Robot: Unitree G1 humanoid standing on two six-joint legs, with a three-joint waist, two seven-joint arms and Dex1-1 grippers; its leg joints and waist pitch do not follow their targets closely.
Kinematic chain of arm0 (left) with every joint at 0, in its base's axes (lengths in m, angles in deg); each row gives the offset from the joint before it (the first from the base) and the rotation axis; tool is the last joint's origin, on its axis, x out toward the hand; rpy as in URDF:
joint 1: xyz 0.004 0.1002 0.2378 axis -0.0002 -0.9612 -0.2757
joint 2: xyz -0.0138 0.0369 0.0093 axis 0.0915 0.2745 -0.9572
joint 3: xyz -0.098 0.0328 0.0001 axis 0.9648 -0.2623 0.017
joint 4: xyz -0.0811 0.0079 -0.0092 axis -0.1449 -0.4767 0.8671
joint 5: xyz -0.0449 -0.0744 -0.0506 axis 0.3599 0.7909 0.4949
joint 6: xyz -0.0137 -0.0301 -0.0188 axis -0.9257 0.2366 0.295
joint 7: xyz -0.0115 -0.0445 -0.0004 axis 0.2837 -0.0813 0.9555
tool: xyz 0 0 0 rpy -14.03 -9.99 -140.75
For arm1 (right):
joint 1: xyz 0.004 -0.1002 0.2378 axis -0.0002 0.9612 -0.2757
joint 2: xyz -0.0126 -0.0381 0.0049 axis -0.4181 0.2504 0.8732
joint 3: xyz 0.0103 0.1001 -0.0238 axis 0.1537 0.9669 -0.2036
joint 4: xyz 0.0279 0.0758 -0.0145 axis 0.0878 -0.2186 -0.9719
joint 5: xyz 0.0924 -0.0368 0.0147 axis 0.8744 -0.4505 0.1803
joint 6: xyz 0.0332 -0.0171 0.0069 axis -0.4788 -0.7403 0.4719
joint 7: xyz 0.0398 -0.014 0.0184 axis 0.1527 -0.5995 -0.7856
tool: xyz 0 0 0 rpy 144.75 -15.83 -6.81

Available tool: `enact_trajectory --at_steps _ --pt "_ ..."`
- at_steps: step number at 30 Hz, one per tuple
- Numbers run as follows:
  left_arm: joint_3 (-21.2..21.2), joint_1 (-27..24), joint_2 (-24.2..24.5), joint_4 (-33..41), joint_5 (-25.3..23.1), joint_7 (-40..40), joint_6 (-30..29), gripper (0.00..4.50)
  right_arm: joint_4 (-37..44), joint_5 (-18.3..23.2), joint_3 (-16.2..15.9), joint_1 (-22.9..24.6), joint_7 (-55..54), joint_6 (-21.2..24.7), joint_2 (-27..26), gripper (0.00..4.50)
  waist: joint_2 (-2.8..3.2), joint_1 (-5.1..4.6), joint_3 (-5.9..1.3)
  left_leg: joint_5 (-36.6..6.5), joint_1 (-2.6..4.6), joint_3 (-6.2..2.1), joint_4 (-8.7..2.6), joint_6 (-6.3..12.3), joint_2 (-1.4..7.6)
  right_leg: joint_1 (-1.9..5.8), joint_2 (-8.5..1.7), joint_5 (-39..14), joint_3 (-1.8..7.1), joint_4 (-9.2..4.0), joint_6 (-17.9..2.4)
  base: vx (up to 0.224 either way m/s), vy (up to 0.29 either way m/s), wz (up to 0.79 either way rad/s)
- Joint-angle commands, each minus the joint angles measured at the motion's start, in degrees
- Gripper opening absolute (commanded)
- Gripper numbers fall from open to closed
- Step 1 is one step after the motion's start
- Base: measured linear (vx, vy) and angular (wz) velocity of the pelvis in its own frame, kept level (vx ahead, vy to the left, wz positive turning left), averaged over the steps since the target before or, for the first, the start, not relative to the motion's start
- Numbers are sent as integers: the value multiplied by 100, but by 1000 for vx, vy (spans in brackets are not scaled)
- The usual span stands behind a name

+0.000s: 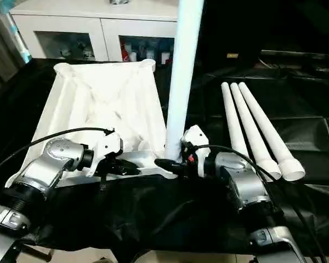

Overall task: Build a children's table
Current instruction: Rotate leg to tighten

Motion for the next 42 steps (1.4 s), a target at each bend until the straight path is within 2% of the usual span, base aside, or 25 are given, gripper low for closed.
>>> enact_trajectory --at_steps 1,3,4,5,6,7,8,9,10,11,17,19,21,24,25,27,29,30,32,35,36,38,39,41,42 --pt "18 148 -140 -203 -218 585 -185 0 -279 -325 33 13 -673 18 -139 266 10 -22 -397 -969 41 -55 -410 356 269 312 -404 -934 275 -356 -1380 0 0 0" --pt "202 359 -480 -492 -278 1373 -462 0 -935 -580 226 -222 -1831 58 -411 266 9 -62 -349 -1268 76 -52 -433 163 235 276 -401 -1596 275 -431 -1246 0 0 0" --pt "202 359 -480 -492 -278 1373 -462 0 -935 -580 226 -222 -1831 58 -411 266 4 -94 -321 -1574 110 -76 -449 40 216 274 -412 -2237 254 -491 -1097 0 0 0" --pt "243 426 -571 -582 -306 1600 -537 0 -1104 -599 281 -288 -2089 104 -485 266 -4 -94 -336 -1606 123 -85 -442 -2 217 281 -423 -2410 257 -507 -1012 0 0 0" --pt "396 694 -892 -956 -409 2497 -825 0 -1664 -502 528 -543 -2833 201 -759 265 26 -122 -342 -1588 115 -78 -442 6 216 254 -410 -2349 280 -521 -971 0 0 0" --pt "396 694 -892 -956 -409 2497 -825 0 -1664 -502 528 -543 -2833 201 -759 265 26 -122 -342 -1588 115 -78 -442 6 216 254 -410 -2349 280 -521 -971 0 0 0" --pt "510 867 -1124 -1177 -411 3009 -986 0 -1992 -426 657 -725 -3236 225 -933 265 44 -133 -350 -1676 154 -80 -432 -28 200 236 -387 -2274 266 -521 -1007 0 0 0" --pt "567 955 -1282 -1274 -381 3244 -1064 0 -2183 -382 719 -849 -3473 196 -1048 265 26 -128 -353 -1659 145 -86 -434 -15 200 252 -393 -2225 267 -524 -1022 0 0 0" --pt "607 1027 -1414 -1350 -358 3437 -1124 0 -2338 -348 766 -958 -3649 161 -1146 265 62 -123 -356 -1596 123 -83 -429 28 189 264 -395 -2114 267 -515 -1044 0 0 0" --pt "630 1083 -1537 -1406 -344 3599 -1164 0 -2468 -330 794 -1059 -3781 115 -1241 265 49 -126 -351 -1606 119 -79 -431 55 191 259 -396 -2116 262 -529 -1052 0 0 0" --pt "569 1272 -2036 -1684 -361 3861 -1093 0 -3054 -457 895 -1629 -4288 -270 -1694 265 84 -116 -415 -1139 35 -81 -398 274 175 337 -398 -1317 253 -445 -1212 0 0 0" --pt "536 1290 -2047 -1734 -364 3822 -1023 0 -3142 -407 970 -1705 -4291 -354 -1744 335 82 -122 -426 -991 15 -80 -387 373 178 350 -398 -1078 248 -413 -1280 0 0 0" --pt "520 1291 -2043 -1758 -367 3771 -963 0 -3197 -342 1047 -1755 -4257 -428 -1778 335 105 -130 -449 -830 -6 -74 -364 513 178 364 -395 -751 244 -381 -1372 0 0 0" --pt "523 1287 -2016 -1771 -380 3710 -889 0 -3175 -427 1023 -1743 -4278 -671 -1739 361 95 -168 -445 -914 -13 -74 -370 550 182 368 -398 -843 223 -398 -1388 0 0 0" --pt "496 1271 -2007 -1757 -393 3625 -795 0 -3038 -437 1053 -1677 -4269 -849 -1664 361 54 -186 -438 -951 -20 -69 -375 562 186 365 -400 -1003 218 -422 -1349 0 0 0" --pt "471 1245 -2011 -1735 -404 3580 -691 0 -2786 -390 1136 -1557 -4262 -991 -1570 361 84 -169 -441 -883 -18 -67 -365 586 192 352 -415 -1060 229 -423 -1324 0 0 0" --pt "481 1229 -2025 -1710 -395 3623 -659 0 -2541 -313 1206 -1435 -4232 -995 -1508 361 45 -155 -458 -720 -22 -64 -357 653 199 362 -405 -801 237 -383 -1361 0 0 0" --pt "535 1211 -2050 -1669 -325 3601 -677 28 -2343 -296 1217 -1328 -4210 -988 -1460 373 52 -131 -453 -658 -15 -57 -353 739 207 348 -396 -580 238 -367 -1403 0 0 0" --pt "681 1171 -2097 -1531 -142 3565 -654 55 -1721 -261 1226 -980 -4102 -886 -1342 378 47 -122 -458 -631 -17 -54 -348 777 202 353 -393 -511 238 -360 -1406 0 0 0" --pt "870 1079 -2088 -1219 20 3662 -550 65 -782 -189 1198 -410 -3959 -647 -1204 378 47 -92 -493 -349 -39 -68 -322 945 210 382 -398 -72 235 -307 -1429 0 0 0" --pt "927 1039 -2058 -1096 27 3757 -493 78 -495 -177 1162 -214 -3903 -582 -1164 378 42 -91 -494 -210 -55 -71 -308 1059 213 377 -393 141 234 -290 -1465 0 0 0" --pt "1062 936 -1908 -727 45 3897 -627 96 53 -148 1069 169 -3815 -402 -1109 378 49 -83 -493 -186 -58 -77 -301 1120 238 368 -399 206 231 -274 -1485 0 0 0" --pt "1096 911 -1866 -641 43 3936 -665 101 167 -133 1055 246 -3806 -361 -1104 378 47 -88 -483 -230 -61 -75 -308 1129 226 363 -394 120 222 -290 -1470 0 0 0" --pt "1220 815 -1639 -356 -11 4092 -820 116 502 -118 971 466 -3785 -203 -1100 378 58 -129 -450 -500 -58 -66 -330 1002 209 356 -386 -404 213 -350 -1392 0 0 0" --pt "1339 742 -1436 -162 -68 4235 -932 128 634 -124 902 568 -3764 -140 -1120 378 119 -128 -435 -679 -49 -70 -347 885 218 343 -387 -726 214 -387 -1309 0 0 0"
